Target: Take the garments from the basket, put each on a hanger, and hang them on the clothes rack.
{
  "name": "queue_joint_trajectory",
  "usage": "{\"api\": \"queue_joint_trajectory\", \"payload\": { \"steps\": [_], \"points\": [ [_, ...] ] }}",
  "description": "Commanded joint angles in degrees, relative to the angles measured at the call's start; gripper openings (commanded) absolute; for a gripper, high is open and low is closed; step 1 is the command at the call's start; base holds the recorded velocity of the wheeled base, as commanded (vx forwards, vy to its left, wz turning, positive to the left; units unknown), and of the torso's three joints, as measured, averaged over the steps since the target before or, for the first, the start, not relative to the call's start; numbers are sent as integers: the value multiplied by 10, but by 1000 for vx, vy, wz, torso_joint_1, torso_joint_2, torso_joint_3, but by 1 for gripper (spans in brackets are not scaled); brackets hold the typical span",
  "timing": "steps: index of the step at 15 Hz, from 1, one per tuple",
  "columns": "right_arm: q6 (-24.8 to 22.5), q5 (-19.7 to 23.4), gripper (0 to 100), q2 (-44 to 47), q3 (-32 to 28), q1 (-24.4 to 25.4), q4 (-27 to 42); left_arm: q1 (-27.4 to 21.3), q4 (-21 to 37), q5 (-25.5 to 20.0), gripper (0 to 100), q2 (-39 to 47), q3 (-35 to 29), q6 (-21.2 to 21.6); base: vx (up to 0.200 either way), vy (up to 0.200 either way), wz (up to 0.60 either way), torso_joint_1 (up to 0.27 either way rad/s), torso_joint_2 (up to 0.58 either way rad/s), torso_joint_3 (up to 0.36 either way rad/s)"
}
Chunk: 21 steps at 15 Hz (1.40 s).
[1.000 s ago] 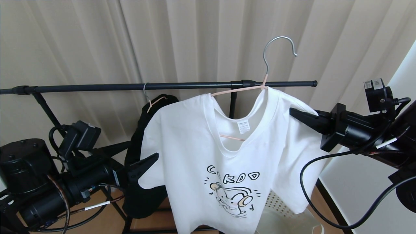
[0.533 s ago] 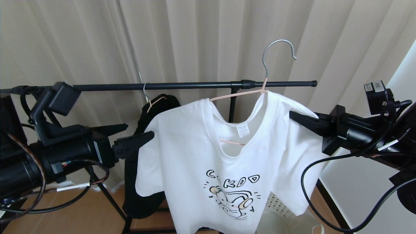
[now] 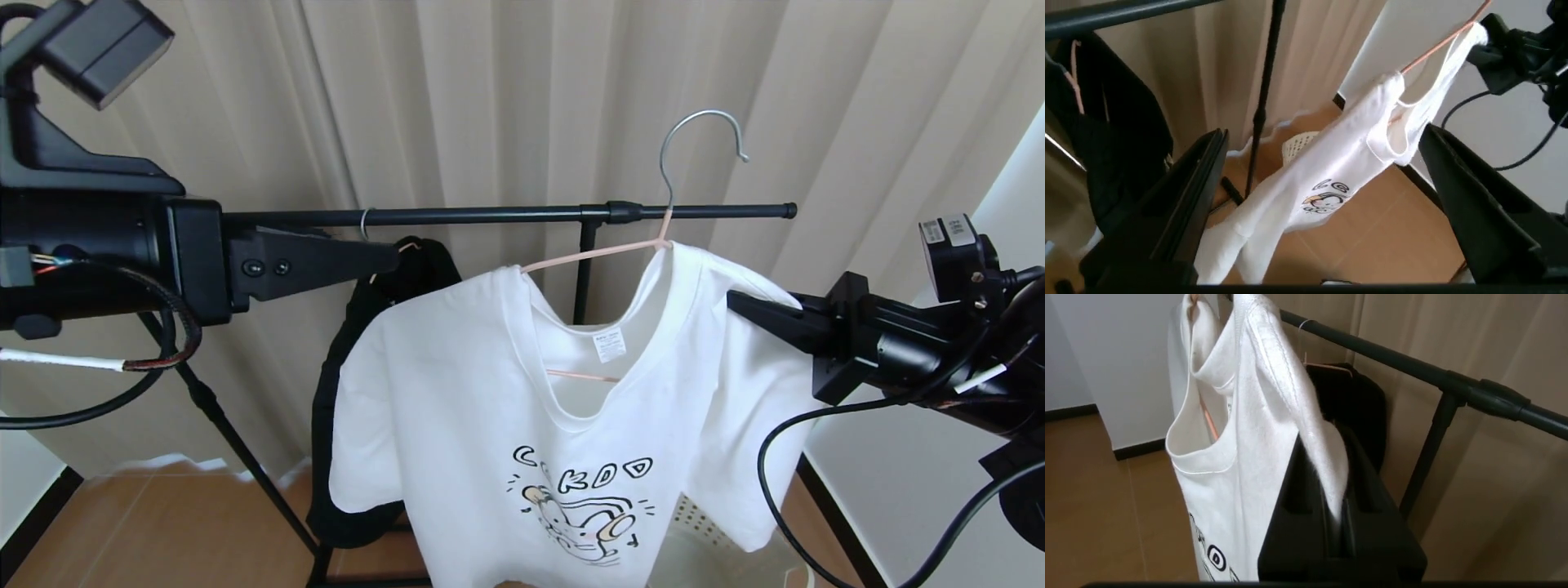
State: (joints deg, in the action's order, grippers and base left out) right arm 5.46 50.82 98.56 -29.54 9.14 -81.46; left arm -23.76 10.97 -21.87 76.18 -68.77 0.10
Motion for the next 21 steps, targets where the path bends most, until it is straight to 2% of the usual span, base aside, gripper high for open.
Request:
{"api": "queue_joint_trajectory", "payload": {
  "steps": [1, 3, 5, 7, 9, 15, 17, 19, 21],
  "points": [
    [0, 1, 0, 1, 5, 4, 0, -45, 55, -1, 100, 49, -65, 35, 0, 0, 0, 0, 0, 0],
    [0, 1, 0, 1, 7, 8, 0, -84, 102, -1, 100, 78, -102, 54, 0, 0, 0, 0, 0, 0],
    [0, 2, 0, 1, 7, 8, 0, -100, 114, -1, 100, 106, -122, 82, 0, 0, 0, 0, 0, 0],
    [-1, 2, 0, 2, 10, 9, 0, -99, 114, -10, 100, 135, -135, 138, 0, 0, 0, 0, 0, 0],
    [-1, 2, 0, 2, 9, 10, -3, -99, 115, -34, 100, 156, -157, 162, 0, 0, 0, 0, 0, 0],
    [-2, 2, 0, 2, 11, 11, -5, -82, 117, -36, 100, 217, -212, 249, 0, 0, 0, 0, 0, 0],
    [-2, 2, 0, 0, 12, 11, -5, -74, 138, -36, 100, 226, -230, 271, 0, 0, 0, 0, 0, 0],
    [-2, 2, 0, 1, 11, 11, -5, -74, 209, -37, 100, 227, -270, 295, 0, 0, 0, 0, 0, 0],
    [-3, 2, 0, 1, 12, 11, -5, -74, 217, -37, 100, 230, -274, 308, 0, 0, 0, 0, 0, 0]
  ]
}}
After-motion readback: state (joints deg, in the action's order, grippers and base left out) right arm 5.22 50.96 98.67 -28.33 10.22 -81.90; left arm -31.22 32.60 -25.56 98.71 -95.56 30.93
